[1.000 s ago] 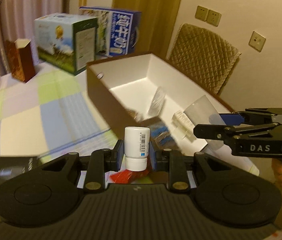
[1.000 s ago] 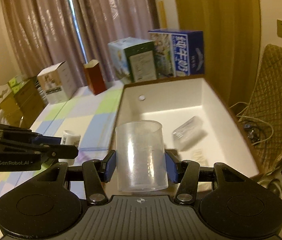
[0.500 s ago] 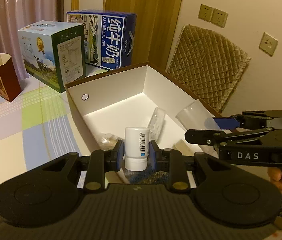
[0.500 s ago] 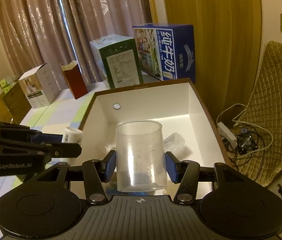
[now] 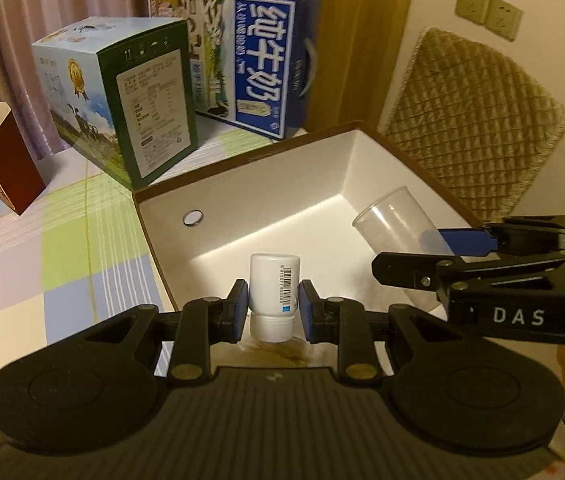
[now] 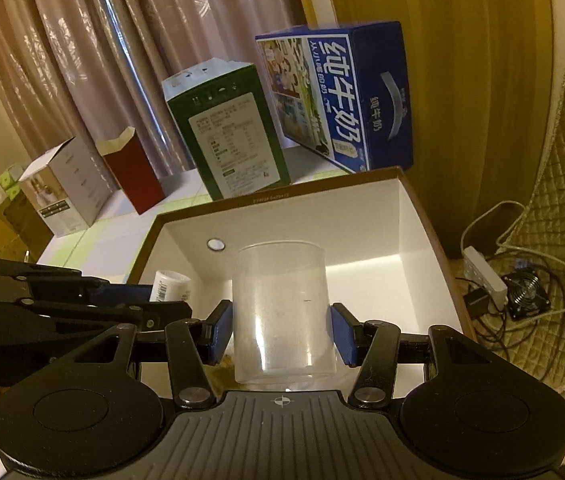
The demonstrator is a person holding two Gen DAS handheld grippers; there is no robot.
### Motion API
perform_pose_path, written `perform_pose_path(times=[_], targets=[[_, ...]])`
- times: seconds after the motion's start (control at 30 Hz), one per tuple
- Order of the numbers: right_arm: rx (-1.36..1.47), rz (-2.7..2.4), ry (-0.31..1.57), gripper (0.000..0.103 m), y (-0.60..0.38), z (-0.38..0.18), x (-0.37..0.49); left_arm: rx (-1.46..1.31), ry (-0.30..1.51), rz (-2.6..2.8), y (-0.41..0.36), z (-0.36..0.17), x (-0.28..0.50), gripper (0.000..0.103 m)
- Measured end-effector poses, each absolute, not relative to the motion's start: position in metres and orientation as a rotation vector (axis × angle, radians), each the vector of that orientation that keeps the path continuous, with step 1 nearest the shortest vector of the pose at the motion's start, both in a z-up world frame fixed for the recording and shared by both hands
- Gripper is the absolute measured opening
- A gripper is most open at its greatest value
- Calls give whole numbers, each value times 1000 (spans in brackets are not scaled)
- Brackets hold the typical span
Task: Organize objects
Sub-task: 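Carry the bottle and cup over the cardboard box with both tools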
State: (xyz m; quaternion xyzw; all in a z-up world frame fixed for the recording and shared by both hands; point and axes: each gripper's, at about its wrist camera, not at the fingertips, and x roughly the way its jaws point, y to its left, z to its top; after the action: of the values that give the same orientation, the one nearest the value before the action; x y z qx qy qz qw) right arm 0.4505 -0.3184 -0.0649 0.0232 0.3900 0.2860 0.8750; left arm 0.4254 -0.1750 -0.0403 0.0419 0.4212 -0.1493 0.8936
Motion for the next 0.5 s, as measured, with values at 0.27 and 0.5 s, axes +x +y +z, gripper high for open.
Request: perform_pose_path(times=[0.27,0.5], targets=[[60,607,842,49,-310,-76,477,107,922,-274,-172,-60,458,23],[77,599,868,49,-308,-86,488,108,945,-268,-174,-70,472,23]])
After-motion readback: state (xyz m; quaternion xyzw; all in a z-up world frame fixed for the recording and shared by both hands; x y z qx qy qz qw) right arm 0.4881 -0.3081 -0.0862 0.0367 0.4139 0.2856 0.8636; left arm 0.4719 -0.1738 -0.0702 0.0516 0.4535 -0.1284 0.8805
